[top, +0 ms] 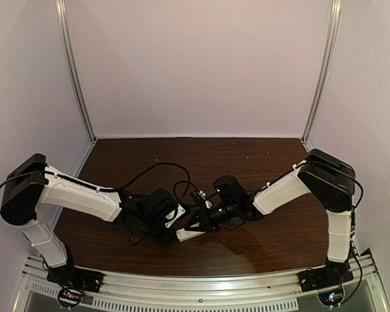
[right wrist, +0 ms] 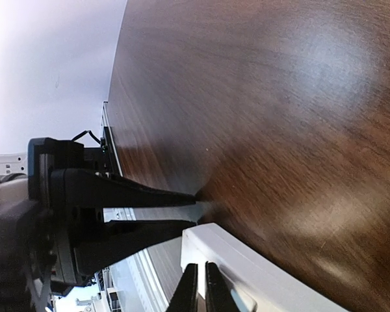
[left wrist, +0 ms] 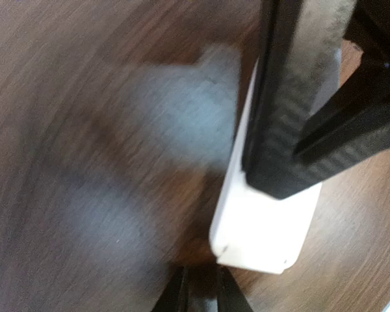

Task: Load the batteries into the remote control
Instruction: Load the battery cover onto the remote control without the battery cover.

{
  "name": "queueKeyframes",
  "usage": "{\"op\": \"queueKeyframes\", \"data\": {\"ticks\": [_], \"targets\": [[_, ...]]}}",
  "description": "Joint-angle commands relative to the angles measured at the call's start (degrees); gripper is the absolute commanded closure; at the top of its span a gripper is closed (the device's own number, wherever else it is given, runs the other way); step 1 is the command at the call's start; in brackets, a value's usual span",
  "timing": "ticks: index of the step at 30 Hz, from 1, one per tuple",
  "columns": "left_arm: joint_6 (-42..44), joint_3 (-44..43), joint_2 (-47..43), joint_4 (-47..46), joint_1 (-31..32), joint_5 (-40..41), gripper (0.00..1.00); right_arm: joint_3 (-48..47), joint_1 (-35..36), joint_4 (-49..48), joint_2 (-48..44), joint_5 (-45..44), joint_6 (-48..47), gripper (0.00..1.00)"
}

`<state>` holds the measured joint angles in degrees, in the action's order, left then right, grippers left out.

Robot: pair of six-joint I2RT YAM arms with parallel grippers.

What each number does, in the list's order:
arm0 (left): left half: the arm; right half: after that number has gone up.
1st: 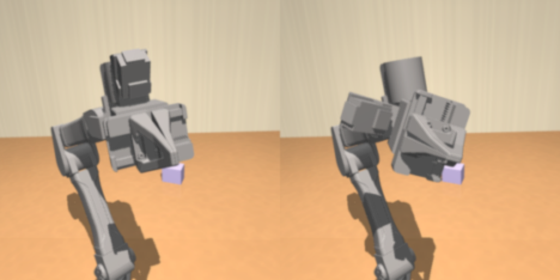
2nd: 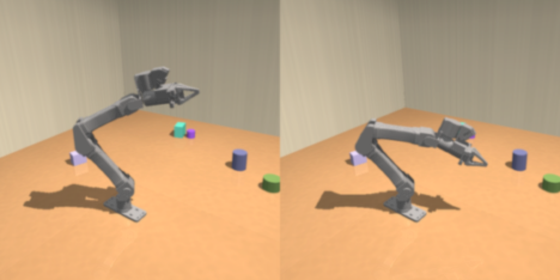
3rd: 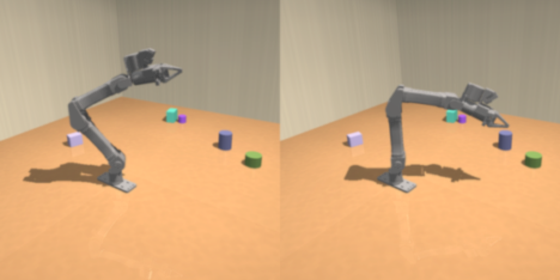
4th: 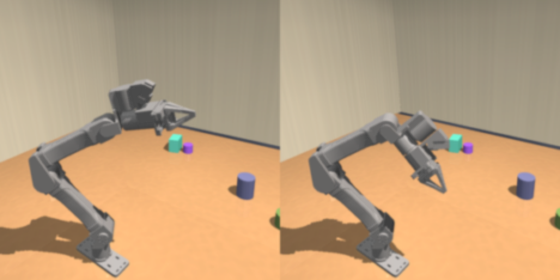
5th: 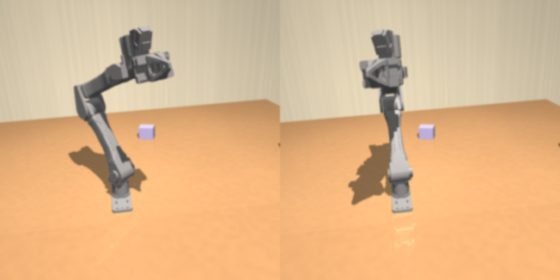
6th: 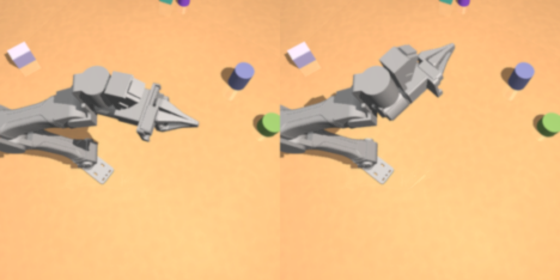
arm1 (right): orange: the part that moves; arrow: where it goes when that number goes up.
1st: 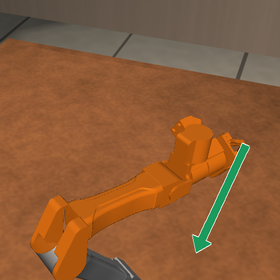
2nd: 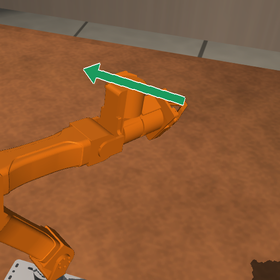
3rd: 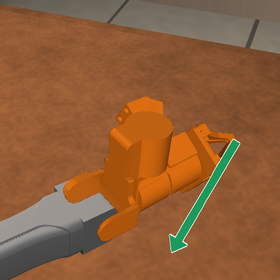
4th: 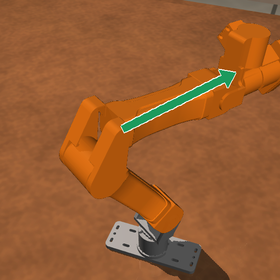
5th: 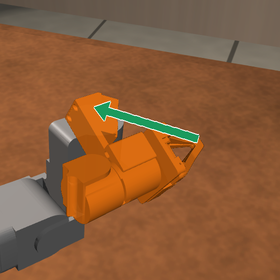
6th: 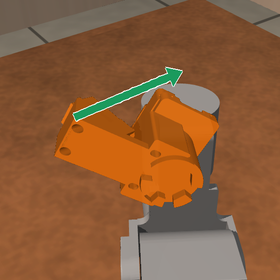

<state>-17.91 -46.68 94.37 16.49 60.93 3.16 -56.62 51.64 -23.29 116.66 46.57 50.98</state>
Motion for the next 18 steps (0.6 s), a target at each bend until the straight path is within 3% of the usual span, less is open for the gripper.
{"op": "queueKeyframes", "data": {"ticks": [1,7,15,18], "targets": [[-0.9,-5.2,4.1,3.3,1.6,2.8,0.85,1.8,-0.2,4.9,1.3,-1.7,-1.2,0.93],[-0.7,-10.9,9.5,7.0,2.5,4.4,0.86,2.5,-0.3,3.8,1.6,-1.3,-0.9,0.93],[-0.6,-11.8,10.2,7.0,2.5,3.6,0.85,2.3,-0.3,3.5,1.3,-0.7,-1.0,0.93],[-1.1,-10.4,8.9,6.1,2.5,3.5,0.80,2.4,-1.2,3.2,0.3,-0.6,-1.0,0.92]]}}
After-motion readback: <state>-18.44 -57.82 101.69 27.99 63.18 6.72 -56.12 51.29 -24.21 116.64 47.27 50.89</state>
